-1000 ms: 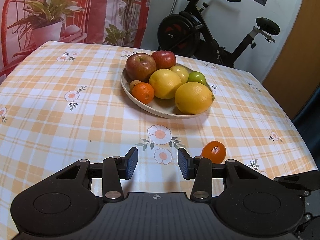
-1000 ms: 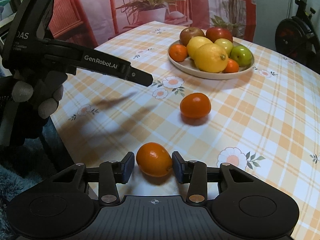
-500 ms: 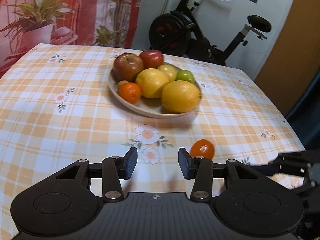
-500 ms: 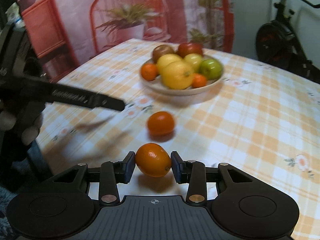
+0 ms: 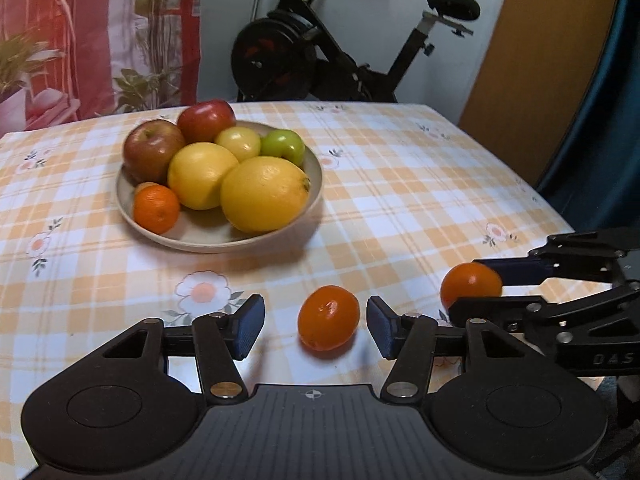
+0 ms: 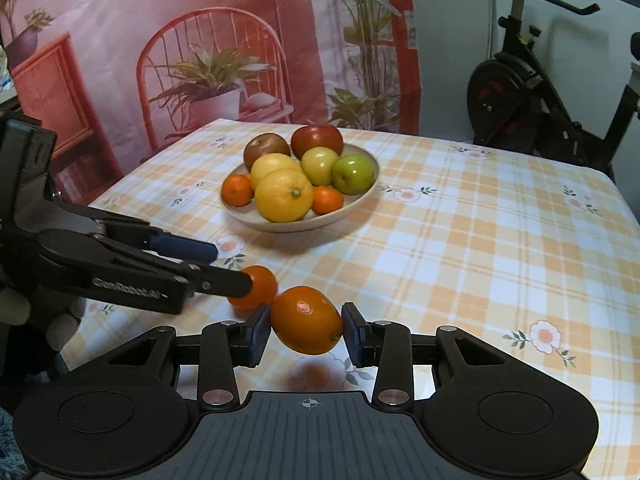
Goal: Organize fruits
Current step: 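Grasp an orange with the left tool while the right grasps another orange, then carry both oranges to the plate and set them among the fruit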
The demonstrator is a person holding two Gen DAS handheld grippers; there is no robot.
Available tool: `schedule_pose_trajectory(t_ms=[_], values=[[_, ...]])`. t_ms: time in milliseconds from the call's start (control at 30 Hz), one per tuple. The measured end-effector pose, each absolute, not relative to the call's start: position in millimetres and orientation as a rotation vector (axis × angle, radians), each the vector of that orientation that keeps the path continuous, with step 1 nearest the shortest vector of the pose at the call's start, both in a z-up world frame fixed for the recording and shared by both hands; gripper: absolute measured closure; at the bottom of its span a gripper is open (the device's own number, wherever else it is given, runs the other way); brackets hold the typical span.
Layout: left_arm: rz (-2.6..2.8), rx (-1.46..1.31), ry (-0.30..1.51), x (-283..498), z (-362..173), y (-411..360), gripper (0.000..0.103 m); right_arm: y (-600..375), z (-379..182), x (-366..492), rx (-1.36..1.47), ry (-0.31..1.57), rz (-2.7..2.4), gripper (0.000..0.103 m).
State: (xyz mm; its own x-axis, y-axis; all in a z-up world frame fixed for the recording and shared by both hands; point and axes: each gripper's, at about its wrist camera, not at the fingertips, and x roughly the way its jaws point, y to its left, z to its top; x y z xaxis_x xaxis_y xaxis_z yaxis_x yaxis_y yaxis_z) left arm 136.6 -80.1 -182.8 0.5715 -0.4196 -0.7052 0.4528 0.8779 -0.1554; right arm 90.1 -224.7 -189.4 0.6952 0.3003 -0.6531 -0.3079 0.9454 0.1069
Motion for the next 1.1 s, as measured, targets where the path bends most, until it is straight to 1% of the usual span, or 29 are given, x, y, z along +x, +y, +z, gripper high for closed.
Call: schedule_pose_trajectory(t_ms=[400, 533, 633, 867, 1100], values=[[-0.516, 0.075, 0.863, 147.0, -194.9, -90.6, 0.046, -235.4, -191.7, 90.1, 0.022, 0.717, 0.326, 0.068], [-0.528, 0.072, 0.871, 147.6, -197.0, -91.9, 0.058, -236.8, -192.7, 91.5, 0.028, 0.716, 0.323, 0.068], [-0.540, 0.074, 0.866, 146.5, -196.9, -93.7, 0.063, -237.1, -193.0, 92.3, 0.030, 0.715, 0.322, 0.068], [-0.529, 0.060, 0.865, 146.7, -195.8, -89.8, 0.063, -237.8, -192.8, 93.1, 0.031, 0.715, 0.323, 0.068], [-0.478, 0.004, 0.816, 152.3, -180.5, -72.0, 0.063, -235.7, -188.2, 104.0, 0.026, 0.708, 0.329, 0.068]])
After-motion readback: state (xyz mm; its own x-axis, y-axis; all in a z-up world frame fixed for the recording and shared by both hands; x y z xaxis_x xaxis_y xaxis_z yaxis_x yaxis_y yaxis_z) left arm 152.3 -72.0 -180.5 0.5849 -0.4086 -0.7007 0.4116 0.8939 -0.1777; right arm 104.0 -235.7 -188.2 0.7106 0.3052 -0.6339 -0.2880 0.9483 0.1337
